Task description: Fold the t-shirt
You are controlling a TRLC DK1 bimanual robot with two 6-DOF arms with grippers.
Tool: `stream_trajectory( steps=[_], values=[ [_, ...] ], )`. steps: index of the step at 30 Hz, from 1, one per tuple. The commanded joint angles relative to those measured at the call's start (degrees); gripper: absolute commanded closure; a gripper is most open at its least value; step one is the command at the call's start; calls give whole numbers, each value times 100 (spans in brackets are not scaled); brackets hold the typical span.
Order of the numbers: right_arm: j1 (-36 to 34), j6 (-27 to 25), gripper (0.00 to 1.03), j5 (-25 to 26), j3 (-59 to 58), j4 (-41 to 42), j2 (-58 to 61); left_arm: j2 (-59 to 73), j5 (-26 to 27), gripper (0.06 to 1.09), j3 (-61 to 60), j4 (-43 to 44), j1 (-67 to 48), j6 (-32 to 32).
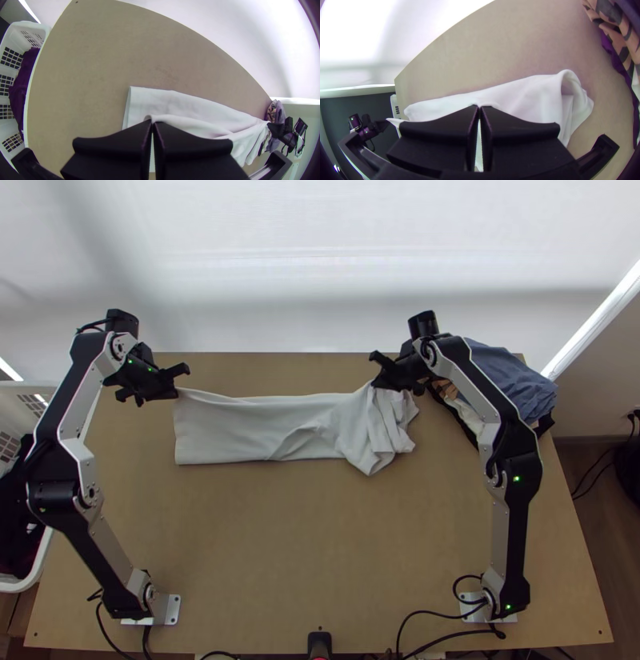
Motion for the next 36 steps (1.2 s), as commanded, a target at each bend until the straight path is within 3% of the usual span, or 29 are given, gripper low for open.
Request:
stream_trajectory(
  steps=[1,12,13,14,15,16,20,24,26,30,34,36],
  values=[
    [-116,188,100,150,371,-20,239,325,-55,105,289,16,110,-229],
    [-178,179,97,300,248,-72,335,703,-187,104,271,236,127,-581],
    [-178,188,83,300,239,-72,335,685,-187,101,236,280,110,-616],
    [-178,188,58,300,213,-72,327,676,-178,82,254,288,75,-634],
    [-178,188,26,300,204,-72,318,650,-125,61,245,280,31,-599],
    [-178,171,3,300,195,-72,318,633,-90,51,254,280,4,-590],
    [-187,179,3,379,186,59,133,483,-29,30,298,596,4,-827],
    [-178,179,3,458,37,279,-350,281,657,30,271,965,224,-1091],
    [-178,162,3,458,-60,279,-640,96,798,9,175,1062,294,-1082],
    [-195,153,3,449,-385,279,-1291,-220,921,10,-54,1176,488,-941],
    [-248,109,3,387,-728,288,-1941,-677,1984,11,-871,1695,769,-546],
    [-283,118,3,361,-816,279,-2187,-791,2160,11,-1240,1897,874,-440]
  ],
)
